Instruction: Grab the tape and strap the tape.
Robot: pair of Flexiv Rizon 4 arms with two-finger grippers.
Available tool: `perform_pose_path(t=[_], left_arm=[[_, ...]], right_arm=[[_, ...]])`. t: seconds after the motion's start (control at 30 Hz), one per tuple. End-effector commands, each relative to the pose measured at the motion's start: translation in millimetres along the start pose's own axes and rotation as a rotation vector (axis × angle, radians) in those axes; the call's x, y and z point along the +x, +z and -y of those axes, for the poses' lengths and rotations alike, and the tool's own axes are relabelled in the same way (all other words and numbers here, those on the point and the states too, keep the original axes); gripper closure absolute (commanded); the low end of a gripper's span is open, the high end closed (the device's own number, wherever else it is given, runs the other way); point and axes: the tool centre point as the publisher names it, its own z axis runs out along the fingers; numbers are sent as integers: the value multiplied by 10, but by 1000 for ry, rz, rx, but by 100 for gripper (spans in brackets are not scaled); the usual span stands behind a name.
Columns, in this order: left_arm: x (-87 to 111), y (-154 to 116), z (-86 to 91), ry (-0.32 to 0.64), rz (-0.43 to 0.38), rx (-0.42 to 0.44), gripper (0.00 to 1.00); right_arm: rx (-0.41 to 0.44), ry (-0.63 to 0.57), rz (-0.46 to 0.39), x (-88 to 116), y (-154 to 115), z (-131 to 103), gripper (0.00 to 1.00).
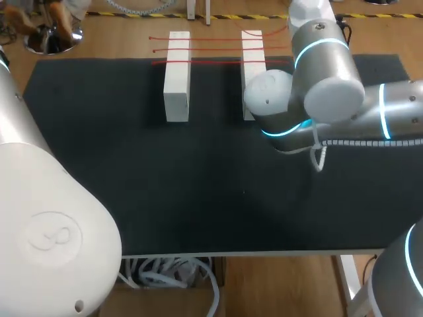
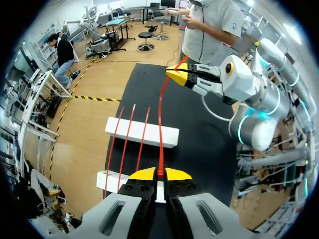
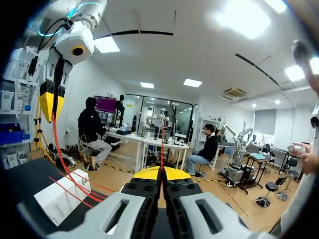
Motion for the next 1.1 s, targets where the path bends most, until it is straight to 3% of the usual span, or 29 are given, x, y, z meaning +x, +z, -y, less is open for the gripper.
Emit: perform_pose_path(t=[0.03,0.63,0.8,0.9,0.97,1.1], left_arm=[[-7,-12,14,0,-3,-6,100],[-7,-12,14,0,-3,-6,100],[-7,-12,14,0,-3,-6,100],[-7,-12,14,0,-3,-6,100],[-7,-12,14,0,-3,-6,100],[-7,-12,14,0,-3,-6,100]], right_arm=[[26,1,-12,-42,-12,-66,100],[24,-22,4,-39,11,-67,100],[-6,-159,99,-64,58,-148,100],[4,-267,168,-71,68,-191,100],[64,-313,166,-71,70,-202,100],[67,-453,213,-73,90,-206,100]])
